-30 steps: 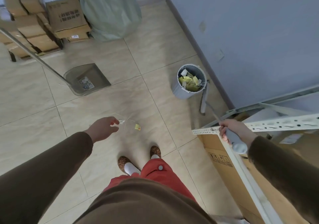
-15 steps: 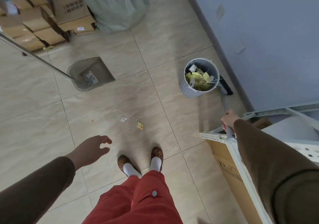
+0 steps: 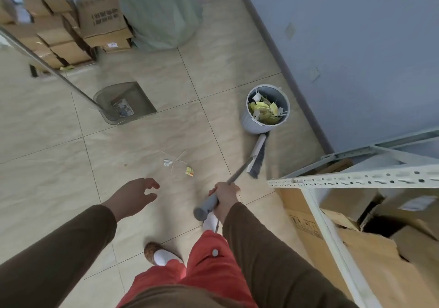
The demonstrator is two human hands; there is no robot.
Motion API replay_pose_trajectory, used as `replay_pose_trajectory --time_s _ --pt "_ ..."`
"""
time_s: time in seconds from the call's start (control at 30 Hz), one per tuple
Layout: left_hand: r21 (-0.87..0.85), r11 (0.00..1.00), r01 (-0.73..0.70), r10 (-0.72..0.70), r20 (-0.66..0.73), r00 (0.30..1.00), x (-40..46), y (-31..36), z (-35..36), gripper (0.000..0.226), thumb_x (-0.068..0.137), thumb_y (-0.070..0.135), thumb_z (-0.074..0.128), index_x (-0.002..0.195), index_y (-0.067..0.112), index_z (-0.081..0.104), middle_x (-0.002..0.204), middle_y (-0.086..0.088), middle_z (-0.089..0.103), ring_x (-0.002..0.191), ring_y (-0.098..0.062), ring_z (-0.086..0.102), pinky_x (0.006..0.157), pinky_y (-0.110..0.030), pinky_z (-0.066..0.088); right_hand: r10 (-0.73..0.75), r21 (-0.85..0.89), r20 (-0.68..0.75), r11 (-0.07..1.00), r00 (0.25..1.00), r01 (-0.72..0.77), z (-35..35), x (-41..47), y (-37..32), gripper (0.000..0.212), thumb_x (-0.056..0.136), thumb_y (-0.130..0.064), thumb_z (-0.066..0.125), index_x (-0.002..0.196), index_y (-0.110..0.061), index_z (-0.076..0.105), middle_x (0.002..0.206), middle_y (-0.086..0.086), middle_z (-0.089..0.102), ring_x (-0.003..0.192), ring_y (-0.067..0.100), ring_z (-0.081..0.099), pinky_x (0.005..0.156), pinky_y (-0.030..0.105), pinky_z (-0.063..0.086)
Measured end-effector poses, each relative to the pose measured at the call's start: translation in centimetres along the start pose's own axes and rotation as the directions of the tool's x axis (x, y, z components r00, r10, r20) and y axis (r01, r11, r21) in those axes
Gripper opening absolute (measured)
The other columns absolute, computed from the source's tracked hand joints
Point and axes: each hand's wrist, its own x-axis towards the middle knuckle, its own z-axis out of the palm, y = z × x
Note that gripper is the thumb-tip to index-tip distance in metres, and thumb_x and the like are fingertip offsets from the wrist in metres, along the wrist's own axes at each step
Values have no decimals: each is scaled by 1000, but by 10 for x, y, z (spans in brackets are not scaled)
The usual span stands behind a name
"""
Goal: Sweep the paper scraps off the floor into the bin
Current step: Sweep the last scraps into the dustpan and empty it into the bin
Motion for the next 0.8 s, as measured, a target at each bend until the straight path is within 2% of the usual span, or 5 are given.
replay_pose_trajectory --time_s 0.17,0.3,0.43,0.57,0.8 --pt "-63 998 13 -15 -29 999 -35 -34 1 29 94 28 64 123 26 64 122 -1 64 111 -20 61 91 -29 45 49 -204 80 978 996 -31 27 -56 74 24 86 6 40 104 -10 41 65 11 48 45 18 47 42 22 44" --pt "-117 992 52 -55 -23 998 -65 -78 6 29 93 28 64 122 25 65 122 -2 64 112 -21 61 95 -33 47 163 -338 234 938 958 -77 44 -87 112 26 91 3 44 111 -13 44 54 6 48 36 13 46 40 19 42" --pt "-163 984 68 -78 -51 996 -88 -115 6 29 93 27 64 123 24 65 120 -2 64 111 -21 61 95 -32 47 219 -446 329 894 919 -54 56 -111 120 14 94 -2 47 87 -15 47 55 2 46 35 8 45 37 16 39" --pt "-218 973 77 -101 -98 990 -109 -151 2 28 94 27 64 122 24 65 117 -1 62 109 -21 61 91 -30 47 144 -480 321 877 936 29 50 -153 139 37 95 -4 51 125 -25 44 68 7 52 40 10 49 38 20 42" --pt "-340 928 153 -210 -136 968 -148 -221 16 26 92 25 64 118 23 66 115 -1 63 109 -21 61 93 -32 48 -32 -498 198 858 980 129 48 -180 175 42 92 4 44 127 -19 37 69 13 51 49 18 50 40 25 42"
